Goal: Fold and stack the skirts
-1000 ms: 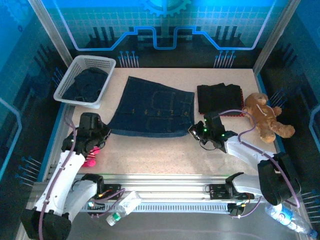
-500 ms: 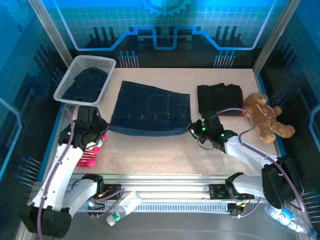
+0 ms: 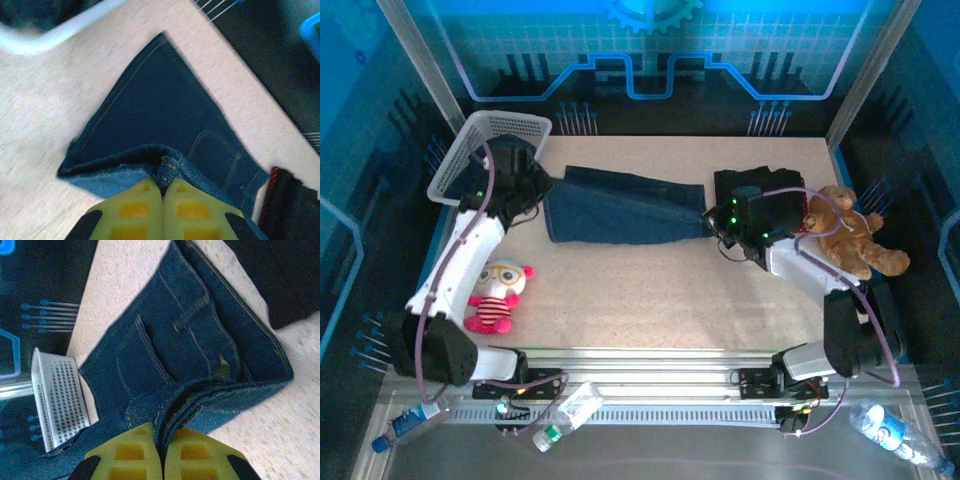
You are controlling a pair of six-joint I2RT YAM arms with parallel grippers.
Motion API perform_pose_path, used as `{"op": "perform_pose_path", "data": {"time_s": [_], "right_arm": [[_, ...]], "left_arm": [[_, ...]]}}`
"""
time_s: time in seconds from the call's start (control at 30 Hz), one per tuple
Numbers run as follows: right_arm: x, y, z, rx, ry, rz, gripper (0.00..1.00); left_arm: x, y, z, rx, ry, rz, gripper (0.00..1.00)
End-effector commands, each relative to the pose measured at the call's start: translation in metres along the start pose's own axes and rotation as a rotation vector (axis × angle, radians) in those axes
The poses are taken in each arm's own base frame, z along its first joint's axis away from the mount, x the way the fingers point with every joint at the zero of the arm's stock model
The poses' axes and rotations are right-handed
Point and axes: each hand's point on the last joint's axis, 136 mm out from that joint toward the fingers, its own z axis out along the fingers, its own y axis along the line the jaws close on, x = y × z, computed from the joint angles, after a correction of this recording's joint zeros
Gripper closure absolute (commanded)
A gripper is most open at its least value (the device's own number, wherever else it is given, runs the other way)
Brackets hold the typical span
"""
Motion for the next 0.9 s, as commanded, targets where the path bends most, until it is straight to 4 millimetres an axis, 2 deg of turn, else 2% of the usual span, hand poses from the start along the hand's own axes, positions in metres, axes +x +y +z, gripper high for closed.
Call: {"op": "perform_pose_path", "data": {"time_s": [0.0, 0.13, 0.27, 0.47, 0.73, 0.83, 0.87], "right_arm": [[-0.033, 0.022, 0.01, -0.021, -0.085, -0.025, 1.0], [-0.052, 0.027, 0.031, -0.018, -0.079, -0.009, 1.0], [-0.064, 0.031, 0.053, -0.007, -0.049, -0.008, 1.0], [-0.069, 0.029, 0.075, 0.006, -0.025, 0.014, 1.0], [-0.071, 0.028, 0.088, 0.018, -0.006, 0.019, 1.0], [-0.076, 0.033, 0.099, 0.022, -0.004, 0.012, 0.93], [-0.077, 0.035, 0.104, 0.023, 0.001, 0.015, 0.86]], "left_arm": [[-0.056, -0.04, 0.003, 0.084, -0.17, 0.1, 1.0], [-0.07, -0.06, 0.027, 0.103, -0.179, 0.165, 1.0], [-0.074, -0.064, 0.052, 0.083, -0.158, 0.191, 1.0], [-0.061, -0.054, 0.083, 0.053, -0.096, 0.168, 1.0], [-0.054, -0.04, 0.1, 0.017, -0.058, 0.134, 1.0], [-0.054, -0.034, 0.119, -0.01, -0.049, 0.118, 1.0], [-0.056, -0.032, 0.126, -0.005, -0.058, 0.095, 0.91]]}}
